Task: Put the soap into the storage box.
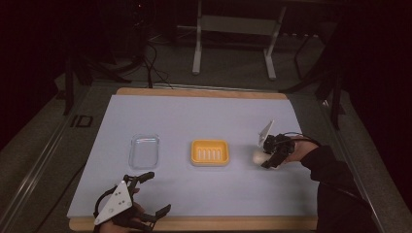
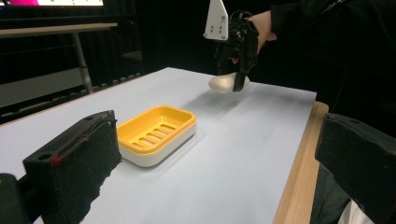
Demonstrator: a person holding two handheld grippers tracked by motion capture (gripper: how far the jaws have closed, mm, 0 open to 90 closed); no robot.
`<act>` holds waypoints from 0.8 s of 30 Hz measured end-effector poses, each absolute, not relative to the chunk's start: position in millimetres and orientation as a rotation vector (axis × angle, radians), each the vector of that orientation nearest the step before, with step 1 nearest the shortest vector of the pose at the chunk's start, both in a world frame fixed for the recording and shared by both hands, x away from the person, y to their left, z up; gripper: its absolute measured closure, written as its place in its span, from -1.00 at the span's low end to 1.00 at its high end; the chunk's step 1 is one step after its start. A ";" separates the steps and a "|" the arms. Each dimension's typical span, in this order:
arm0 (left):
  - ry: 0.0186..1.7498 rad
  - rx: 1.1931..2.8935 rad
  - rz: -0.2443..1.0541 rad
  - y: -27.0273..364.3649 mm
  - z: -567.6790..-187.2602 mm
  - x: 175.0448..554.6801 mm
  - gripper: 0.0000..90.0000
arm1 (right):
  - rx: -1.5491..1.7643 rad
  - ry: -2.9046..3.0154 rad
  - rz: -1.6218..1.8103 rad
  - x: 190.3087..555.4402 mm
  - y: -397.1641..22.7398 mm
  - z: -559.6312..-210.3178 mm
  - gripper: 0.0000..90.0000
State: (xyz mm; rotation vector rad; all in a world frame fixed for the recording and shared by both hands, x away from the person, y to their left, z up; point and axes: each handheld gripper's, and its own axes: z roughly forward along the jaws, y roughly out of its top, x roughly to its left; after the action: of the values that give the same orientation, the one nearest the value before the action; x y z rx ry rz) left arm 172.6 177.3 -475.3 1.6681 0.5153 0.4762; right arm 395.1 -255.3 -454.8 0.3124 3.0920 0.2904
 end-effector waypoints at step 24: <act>0.499 1.684 0.476 174.7 -475.0 171.0 -1.00 | 0.098 3.144 0.268 393.6 -220.7 -437.7 0.11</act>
State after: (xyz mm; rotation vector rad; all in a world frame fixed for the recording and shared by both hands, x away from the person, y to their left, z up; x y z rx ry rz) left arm 171.0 174.7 -475.0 1.6837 0.4987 0.4761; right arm 393.6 -220.7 -437.7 0.0985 3.1436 0.2676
